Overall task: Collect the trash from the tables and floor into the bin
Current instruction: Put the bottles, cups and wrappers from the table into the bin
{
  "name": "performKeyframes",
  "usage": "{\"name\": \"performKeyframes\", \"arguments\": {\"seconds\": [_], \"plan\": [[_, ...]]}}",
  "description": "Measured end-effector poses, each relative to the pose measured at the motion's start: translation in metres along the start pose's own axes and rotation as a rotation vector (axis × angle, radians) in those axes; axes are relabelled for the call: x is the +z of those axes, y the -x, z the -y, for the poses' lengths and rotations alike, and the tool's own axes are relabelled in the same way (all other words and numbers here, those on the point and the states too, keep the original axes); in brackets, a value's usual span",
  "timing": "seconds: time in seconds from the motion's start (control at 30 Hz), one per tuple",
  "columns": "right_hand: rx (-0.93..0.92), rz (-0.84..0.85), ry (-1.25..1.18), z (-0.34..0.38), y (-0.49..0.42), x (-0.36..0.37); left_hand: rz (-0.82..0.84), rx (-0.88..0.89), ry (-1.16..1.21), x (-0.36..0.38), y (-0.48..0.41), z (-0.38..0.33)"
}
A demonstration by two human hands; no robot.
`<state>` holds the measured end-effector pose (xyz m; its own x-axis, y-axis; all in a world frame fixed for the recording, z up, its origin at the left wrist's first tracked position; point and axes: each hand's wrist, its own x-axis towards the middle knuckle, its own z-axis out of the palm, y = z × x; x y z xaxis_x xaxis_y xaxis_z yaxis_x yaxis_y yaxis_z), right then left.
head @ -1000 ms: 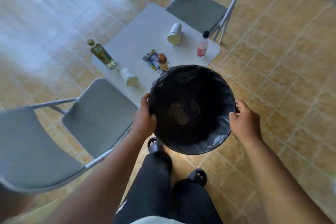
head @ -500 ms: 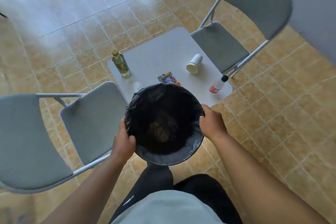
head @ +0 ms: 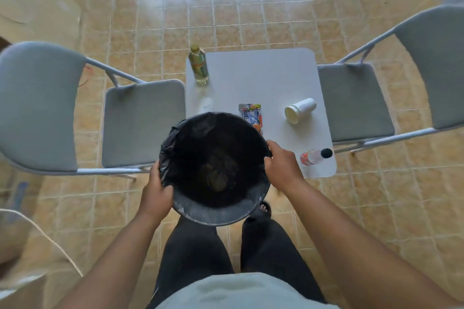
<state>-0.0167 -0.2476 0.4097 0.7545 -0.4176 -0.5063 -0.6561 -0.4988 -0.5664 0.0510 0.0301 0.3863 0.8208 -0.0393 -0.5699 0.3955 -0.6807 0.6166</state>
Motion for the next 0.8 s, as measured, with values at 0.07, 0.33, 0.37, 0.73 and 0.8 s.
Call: {"name": "performKeyframes", "arguments": {"seconds": [0.07, 0.33, 0.37, 0.73, 0.8], "plan": [[-0.027, 0.036, -0.006, -0.005, -0.011, -0.008, -0.02, -0.024, 0.043, 0.012, 0.01, 0.003], [-0.107, -0.03, -0.018, -0.023, -0.087, -0.015, -0.112, -0.046, 0.071, 0.033, 0.009, 0.015], [-0.124, -0.06, 0.022, -0.025, -0.102, -0.012, -0.12, -0.041, 0.052, 0.034, 0.008, 0.016], [-0.471, 0.194, 0.684, -0.048, -0.185, 0.035, -0.285, 0.373, -0.55, 0.041, -0.017, 0.02], [-0.475, 0.098, 0.618, -0.051, -0.18, 0.032, -0.252, 0.376, -0.579, 0.04, -0.022, 0.019]]}}
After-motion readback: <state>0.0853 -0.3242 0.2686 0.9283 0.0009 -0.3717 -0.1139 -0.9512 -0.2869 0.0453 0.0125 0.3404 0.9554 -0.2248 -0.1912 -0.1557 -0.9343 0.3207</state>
